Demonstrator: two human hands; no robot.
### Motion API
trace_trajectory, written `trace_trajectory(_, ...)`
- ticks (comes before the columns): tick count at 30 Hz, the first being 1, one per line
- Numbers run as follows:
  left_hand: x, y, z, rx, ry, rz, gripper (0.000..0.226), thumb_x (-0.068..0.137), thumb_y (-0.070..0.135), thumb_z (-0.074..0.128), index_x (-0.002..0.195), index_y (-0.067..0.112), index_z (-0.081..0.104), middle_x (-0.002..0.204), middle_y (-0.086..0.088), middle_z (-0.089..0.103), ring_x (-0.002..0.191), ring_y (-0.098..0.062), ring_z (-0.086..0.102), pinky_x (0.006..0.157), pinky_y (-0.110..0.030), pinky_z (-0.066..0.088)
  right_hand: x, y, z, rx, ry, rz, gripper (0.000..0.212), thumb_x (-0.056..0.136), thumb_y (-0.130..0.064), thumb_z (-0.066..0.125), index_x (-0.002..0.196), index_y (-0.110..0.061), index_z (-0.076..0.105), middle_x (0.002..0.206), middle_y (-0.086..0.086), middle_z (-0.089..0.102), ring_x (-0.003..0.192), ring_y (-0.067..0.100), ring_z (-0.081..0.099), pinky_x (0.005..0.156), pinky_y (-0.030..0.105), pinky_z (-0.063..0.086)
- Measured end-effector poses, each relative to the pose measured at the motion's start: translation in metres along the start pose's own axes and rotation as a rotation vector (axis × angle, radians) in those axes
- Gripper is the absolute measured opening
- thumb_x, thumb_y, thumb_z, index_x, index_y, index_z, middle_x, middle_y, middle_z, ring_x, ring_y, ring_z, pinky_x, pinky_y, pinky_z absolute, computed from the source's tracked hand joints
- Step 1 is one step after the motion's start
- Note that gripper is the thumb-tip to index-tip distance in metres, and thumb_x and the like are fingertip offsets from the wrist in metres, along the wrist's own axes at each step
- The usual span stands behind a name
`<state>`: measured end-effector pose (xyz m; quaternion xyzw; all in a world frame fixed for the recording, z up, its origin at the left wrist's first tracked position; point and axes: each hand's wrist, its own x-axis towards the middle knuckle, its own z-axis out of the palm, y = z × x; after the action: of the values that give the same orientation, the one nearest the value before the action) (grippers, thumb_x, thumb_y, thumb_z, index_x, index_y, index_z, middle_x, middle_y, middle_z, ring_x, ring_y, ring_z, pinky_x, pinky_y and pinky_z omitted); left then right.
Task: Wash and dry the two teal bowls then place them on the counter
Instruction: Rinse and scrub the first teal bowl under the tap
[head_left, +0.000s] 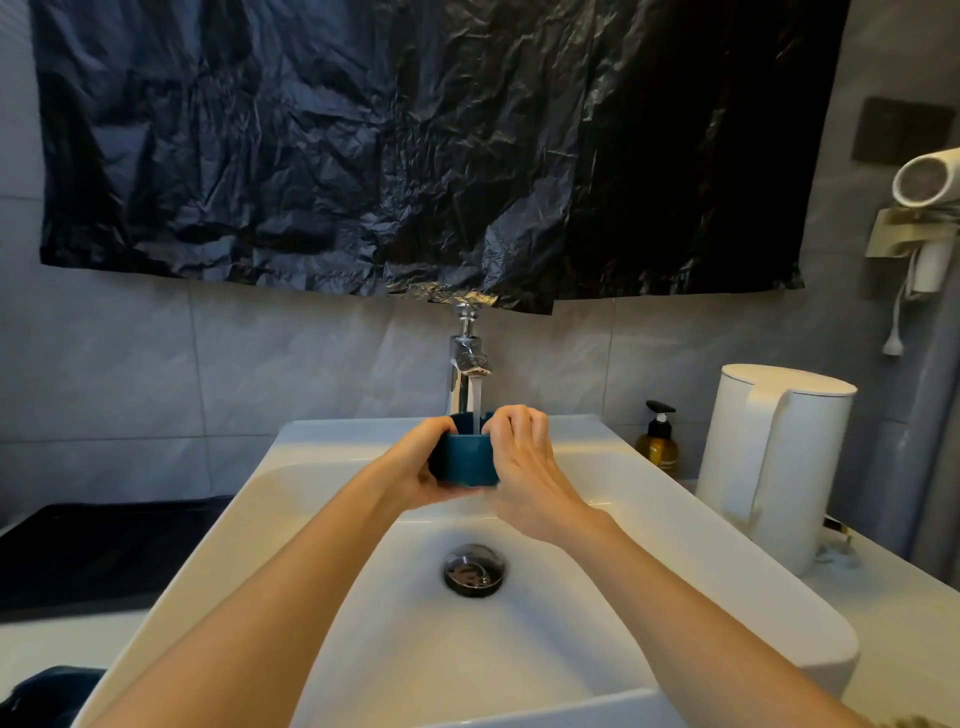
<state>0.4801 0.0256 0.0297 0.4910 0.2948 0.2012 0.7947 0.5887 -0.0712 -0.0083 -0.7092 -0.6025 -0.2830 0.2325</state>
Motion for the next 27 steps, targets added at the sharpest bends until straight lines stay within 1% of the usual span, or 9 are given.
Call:
trace_trajectory(3,0.004,-0.002,0.0,0.136,0.118,0.151,0.028,0.09,0.011,0.048,0.118,0.009,0.046,0.097,-0.015,0.057,0.091,-0.027,0.057,0.074,-0.041,0.055,-0.001,-0.003,-0.006,0.501,-0.299,0.243,0.043,0.076,-0.013,0.06,0.107,-0.02,0.032,0.144,-0.003,0.01,0.128,0.012,0.012,0.103,0.033,0.028)
trace_trajectory(5,0.008,-0.003,-0.002,0.215,0.136,0.222,0.033,0.091,0.01,0.047,0.124,0.01,0.044,0.109,-0.016,0.058,0.098,-0.027,0.058,0.075,-0.04,0.056,0.007,-0.012,-0.013,0.909,-0.229,0.495,0.03,0.083,-0.01,0.055,0.1,-0.021,0.034,0.137,0.0,0.025,0.122,0.014,0.031,0.102,0.042,0.039)
trace_trajectory(8,0.011,-0.006,-0.001,0.264,0.1,0.293,0.04,0.09,0.005,0.044,0.129,0.013,0.045,0.122,-0.016,0.056,0.109,-0.031,0.056,0.077,-0.039,0.056,0.019,-0.016,-0.019,1.267,-0.106,0.888,0.02,0.096,-0.009,0.042,0.107,-0.02,0.03,0.111,0.006,0.043,0.087,0.016,0.055,0.079,0.05,0.056)
trace_trajectory(11,0.011,-0.007,0.002,0.273,0.027,0.27,0.039,0.088,0.002,0.039,0.124,0.013,0.048,0.115,-0.016,0.057,0.1,-0.027,0.056,0.07,-0.034,0.055,0.017,-0.012,-0.021,1.291,-0.11,0.999,0.035,0.094,-0.004,0.046,0.117,-0.022,0.026,0.113,0.006,0.045,0.083,0.022,0.059,0.061,0.04,0.058)
trace_trajectory(14,0.01,-0.006,-0.007,0.246,0.054,0.126,0.021,0.09,0.004,0.043,0.109,0.009,0.05,0.106,-0.016,0.06,0.092,-0.026,0.059,0.065,-0.035,0.054,0.017,-0.015,-0.02,1.135,-0.175,0.898,0.028,0.095,-0.011,0.041,0.117,-0.024,0.03,0.116,0.008,0.049,0.088,0.026,0.061,0.055,0.037,0.058)
trace_trajectory(16,0.011,-0.005,-0.017,0.339,0.101,0.049,0.012,0.094,0.005,0.045,0.103,0.009,0.049,0.104,-0.017,0.062,0.092,-0.028,0.062,0.068,-0.038,0.056,0.018,-0.02,-0.018,1.076,-0.255,0.858,0.025,0.096,-0.016,0.039,0.119,-0.024,0.033,0.116,0.007,0.05,0.095,0.028,0.06,0.055,0.036,0.058)
trace_trajectory(21,0.003,-0.006,-0.014,0.439,0.041,-0.094,0.013,0.093,0.013,0.054,0.105,0.009,0.05,0.103,-0.017,0.064,0.088,-0.029,0.066,0.072,-0.037,0.059,0.017,-0.018,-0.022,1.126,-0.362,1.039,0.023,0.096,-0.015,0.038,0.119,-0.016,0.036,0.112,0.011,0.049,0.081,0.023,0.056,0.059,0.039,0.057)
trace_trajectory(24,0.004,-0.004,-0.011,0.505,0.063,-0.047,0.02,0.091,0.009,0.053,0.111,0.009,0.05,0.109,-0.016,0.064,0.095,-0.03,0.065,0.081,-0.039,0.058,0.013,-0.012,-0.025,1.195,-0.381,1.076,0.03,0.093,-0.003,0.04,0.118,-0.018,0.036,0.114,0.01,0.046,0.087,0.027,0.056,0.065,0.044,0.058)
trace_trajectory(27,0.0,-0.002,-0.006,0.632,0.086,-0.004,0.017,0.091,0.009,0.051,0.108,0.009,0.049,0.101,-0.014,0.063,0.091,-0.027,0.064,0.075,-0.036,0.057,0.01,-0.009,-0.024,1.206,-0.429,1.1,0.041,0.091,0.007,0.045,0.121,-0.019,0.037,0.12,0.011,0.045,0.101,0.034,0.055,0.071,0.049,0.058)
